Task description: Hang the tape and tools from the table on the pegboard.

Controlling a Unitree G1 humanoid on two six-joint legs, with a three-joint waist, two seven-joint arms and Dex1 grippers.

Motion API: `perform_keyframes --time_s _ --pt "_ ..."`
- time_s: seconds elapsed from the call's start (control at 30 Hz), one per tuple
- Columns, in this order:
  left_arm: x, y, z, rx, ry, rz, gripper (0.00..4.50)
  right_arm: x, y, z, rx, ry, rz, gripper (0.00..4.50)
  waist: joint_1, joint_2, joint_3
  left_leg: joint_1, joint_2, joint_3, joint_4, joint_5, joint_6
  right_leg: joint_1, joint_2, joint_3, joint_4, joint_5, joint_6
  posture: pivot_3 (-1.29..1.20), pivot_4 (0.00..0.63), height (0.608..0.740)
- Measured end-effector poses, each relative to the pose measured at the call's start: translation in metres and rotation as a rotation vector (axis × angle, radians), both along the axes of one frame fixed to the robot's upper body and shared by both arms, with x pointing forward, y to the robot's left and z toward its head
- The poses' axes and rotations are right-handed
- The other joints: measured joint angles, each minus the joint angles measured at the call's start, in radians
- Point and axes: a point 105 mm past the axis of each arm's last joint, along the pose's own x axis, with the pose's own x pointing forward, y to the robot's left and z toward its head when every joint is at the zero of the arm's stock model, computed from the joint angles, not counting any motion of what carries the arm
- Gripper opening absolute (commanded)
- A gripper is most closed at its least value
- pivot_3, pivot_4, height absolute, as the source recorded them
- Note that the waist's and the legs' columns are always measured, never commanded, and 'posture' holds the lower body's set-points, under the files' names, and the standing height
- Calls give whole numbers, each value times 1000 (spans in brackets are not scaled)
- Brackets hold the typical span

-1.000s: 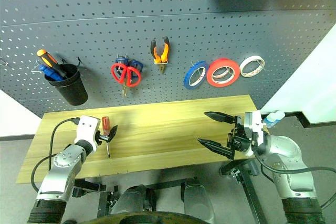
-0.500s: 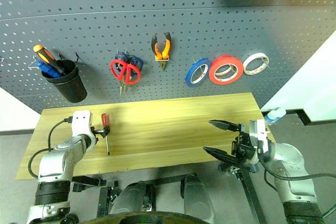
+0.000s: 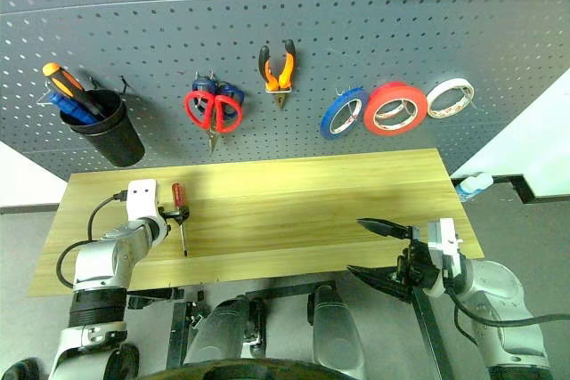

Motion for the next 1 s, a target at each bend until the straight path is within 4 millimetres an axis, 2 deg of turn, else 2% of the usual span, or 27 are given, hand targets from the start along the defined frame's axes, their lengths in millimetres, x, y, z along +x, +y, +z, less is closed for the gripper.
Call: perform_keyframes --time_s 0.27,0.77,0.87,1.0 --pt "3 0 -2 -4 3 0 4440 -7 -1 2 5 26 -19 4500 0 -1 22 -6 0 0 0 1 1 -4 0 -1 -2 0 0 -208 269 736" --pt "14 -1 -2 -10 -10 0 4440 -15 5 12 -1 35 -37 4500 -1 0 36 -13 0 -1 -2 0 2 -10 -1 -3 -7 0 0 -232 276 736" --pt "18 -1 0 -8 -23 0 3863 -16 6 13 -1 38 -38 4500 -1 -1 37 -14 0 -1 -3 0 2 -10 -1 -3 -8 0 0 -235 276 736" --pt "21 -1 -2 -10 -22 6 2528 -16 8 16 4 39 -39 4500 -2 -1 37 -13 0 -1 -6 0 2 -10 -1 -3 -9 0 0 -235 277 736"
